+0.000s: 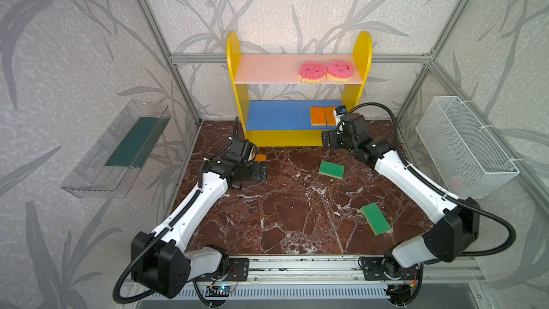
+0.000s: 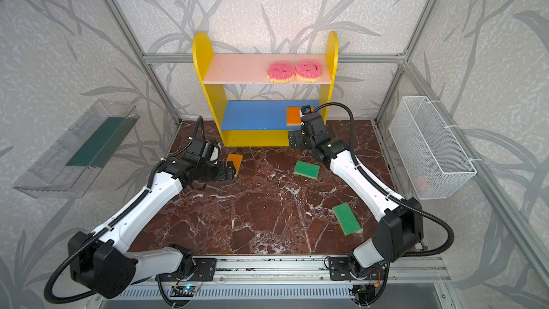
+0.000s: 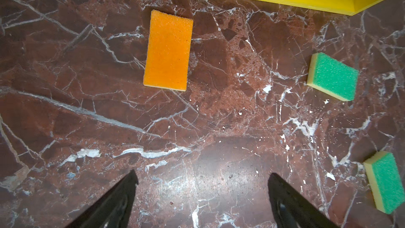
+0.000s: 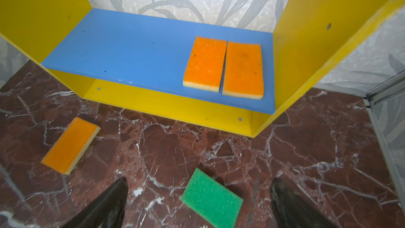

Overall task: Arrange cleaning sponges on a shelf
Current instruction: Place the cleaning sponge at the shelf, then pick up the cleaning sponge from the middle-left of the table.

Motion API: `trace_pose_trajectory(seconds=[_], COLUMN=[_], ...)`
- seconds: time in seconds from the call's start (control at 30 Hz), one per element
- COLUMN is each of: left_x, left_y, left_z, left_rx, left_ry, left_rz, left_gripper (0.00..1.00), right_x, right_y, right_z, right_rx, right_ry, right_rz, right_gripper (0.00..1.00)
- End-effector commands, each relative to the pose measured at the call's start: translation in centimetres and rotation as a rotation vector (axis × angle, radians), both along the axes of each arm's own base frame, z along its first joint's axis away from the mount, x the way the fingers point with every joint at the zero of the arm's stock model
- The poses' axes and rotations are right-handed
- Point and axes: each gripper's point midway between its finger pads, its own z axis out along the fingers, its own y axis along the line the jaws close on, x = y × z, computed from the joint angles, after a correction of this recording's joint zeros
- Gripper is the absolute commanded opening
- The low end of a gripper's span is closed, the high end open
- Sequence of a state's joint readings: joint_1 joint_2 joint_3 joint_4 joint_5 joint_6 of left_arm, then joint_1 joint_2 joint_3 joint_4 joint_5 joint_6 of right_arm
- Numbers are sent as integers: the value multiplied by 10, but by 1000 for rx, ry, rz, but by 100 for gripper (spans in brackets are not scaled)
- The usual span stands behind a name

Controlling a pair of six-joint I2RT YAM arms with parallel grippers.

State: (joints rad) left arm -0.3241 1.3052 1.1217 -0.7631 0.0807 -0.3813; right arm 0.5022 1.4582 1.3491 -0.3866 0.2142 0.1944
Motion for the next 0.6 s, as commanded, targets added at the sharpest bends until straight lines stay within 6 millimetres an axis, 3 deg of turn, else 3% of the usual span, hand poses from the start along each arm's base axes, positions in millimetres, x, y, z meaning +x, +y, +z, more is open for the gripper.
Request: trace_pose_trajectory(seconds=[0.0,0.2,0.37,0.57], left_x=[11,32,46,62], left_y=[8,14,23,30], left_z=[-7,-42,-68,-91], left_rx=[84,192,221,225], left_ry=[30,94,161,206], left_rz=[-26,-49,-43,-62], left_gripper=[95,99,99,99], right_x=[-23,-65,-92,-106], right_y=[-2,-15,-17,-27], right_z=[1,-33,-51,-79], right_rx=[98,179,245,346], right_ry=[-9,53,100,169], right_rz=[15,48,106,123], right_gripper=[99,99,99,99])
